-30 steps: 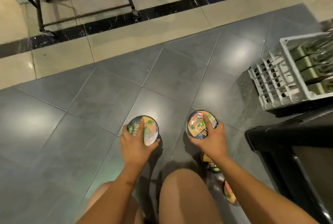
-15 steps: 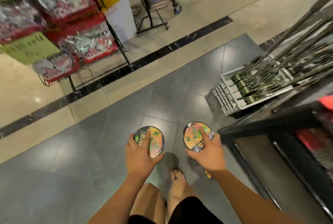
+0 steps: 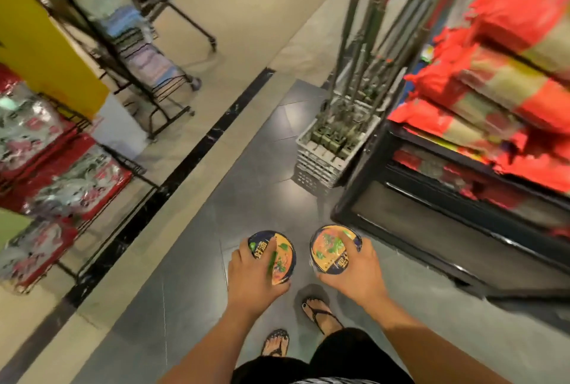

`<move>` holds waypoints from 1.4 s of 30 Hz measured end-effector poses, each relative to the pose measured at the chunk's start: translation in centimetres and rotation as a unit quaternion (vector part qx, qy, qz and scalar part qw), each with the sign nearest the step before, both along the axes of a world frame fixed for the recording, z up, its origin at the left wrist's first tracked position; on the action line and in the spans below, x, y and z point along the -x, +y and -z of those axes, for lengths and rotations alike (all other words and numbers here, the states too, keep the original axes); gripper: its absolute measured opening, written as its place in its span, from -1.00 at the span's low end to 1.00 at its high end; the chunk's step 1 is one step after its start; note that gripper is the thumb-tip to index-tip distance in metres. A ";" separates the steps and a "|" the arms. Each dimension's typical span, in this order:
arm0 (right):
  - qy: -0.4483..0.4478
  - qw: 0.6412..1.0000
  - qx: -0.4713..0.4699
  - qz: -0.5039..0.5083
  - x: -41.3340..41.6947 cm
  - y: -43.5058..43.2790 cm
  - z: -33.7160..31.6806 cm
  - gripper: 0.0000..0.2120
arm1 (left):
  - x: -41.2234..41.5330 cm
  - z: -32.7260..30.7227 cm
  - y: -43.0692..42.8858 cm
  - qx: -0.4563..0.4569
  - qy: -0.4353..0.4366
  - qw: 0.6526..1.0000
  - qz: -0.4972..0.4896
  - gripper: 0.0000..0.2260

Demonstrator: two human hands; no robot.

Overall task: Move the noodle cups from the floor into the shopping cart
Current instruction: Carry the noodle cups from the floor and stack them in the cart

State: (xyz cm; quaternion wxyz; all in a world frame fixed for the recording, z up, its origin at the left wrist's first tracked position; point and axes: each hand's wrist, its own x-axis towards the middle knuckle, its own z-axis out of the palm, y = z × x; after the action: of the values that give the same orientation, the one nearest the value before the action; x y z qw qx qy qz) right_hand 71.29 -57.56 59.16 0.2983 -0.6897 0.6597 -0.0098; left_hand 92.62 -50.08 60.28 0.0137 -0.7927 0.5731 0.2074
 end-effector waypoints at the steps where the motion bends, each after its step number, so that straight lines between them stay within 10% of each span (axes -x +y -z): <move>1: -0.012 0.999 -0.006 0.043 0.4 1.7 0.0 0.00 | 0.1 -0.3 0.1 0.008 0.003 1.000 0.029 -0.18; 12: -0.029 0.903 0.043 0.426 9.3 19.2 -0.1 -0.03 | 9.6 -0.4 1.4 0.012 0.006 0.942 0.336 -0.16; 21: -0.104 0.647 0.077 0.752 19.3 35.0 -0.1 -0.02 | 24.0 -2.3 3.5 0.025 -0.035 0.847 0.530 -0.14; 42: -0.068 0.385 0.119 0.913 41.0 65.7 -2.1 -0.03 | 64.0 -3.5 31.4 0.029 0.028 0.659 0.751 -0.15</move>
State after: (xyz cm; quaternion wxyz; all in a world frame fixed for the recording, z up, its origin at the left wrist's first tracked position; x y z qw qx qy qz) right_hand 30.32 8.11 61.25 0.0685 0.3017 0.8619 -0.4018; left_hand 28.66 -18.69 63.80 0.1260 -0.0866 0.9794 0.1316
